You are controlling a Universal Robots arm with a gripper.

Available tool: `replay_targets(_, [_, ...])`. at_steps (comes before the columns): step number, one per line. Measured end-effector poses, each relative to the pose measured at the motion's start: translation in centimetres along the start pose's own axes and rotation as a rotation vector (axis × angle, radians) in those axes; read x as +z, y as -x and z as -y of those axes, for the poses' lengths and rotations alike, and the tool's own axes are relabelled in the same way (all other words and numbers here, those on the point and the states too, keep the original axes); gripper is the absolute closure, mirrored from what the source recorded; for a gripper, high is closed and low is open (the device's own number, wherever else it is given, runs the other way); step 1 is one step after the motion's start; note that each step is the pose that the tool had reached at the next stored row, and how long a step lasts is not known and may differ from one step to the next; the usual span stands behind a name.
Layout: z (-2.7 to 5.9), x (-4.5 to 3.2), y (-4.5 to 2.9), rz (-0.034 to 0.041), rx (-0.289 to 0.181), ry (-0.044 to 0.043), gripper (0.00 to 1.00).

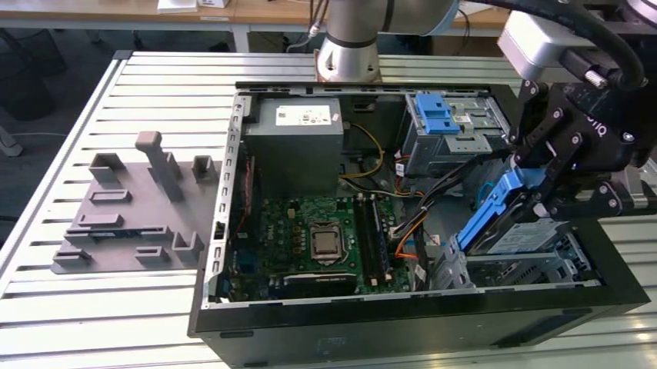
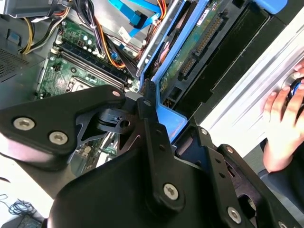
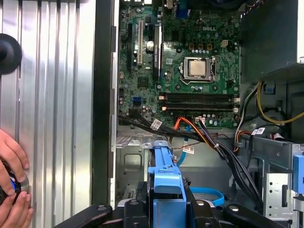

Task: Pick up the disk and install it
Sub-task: 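Insert the disk into the insertion slot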

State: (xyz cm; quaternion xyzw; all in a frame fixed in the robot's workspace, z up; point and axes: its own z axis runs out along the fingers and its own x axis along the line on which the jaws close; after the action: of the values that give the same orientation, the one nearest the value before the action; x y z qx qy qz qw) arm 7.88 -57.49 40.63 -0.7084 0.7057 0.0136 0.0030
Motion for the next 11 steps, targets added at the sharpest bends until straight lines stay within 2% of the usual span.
replay_targets(11, [0.02,1.32,-0.06,-0.0003,0.0,0.0,0.64])
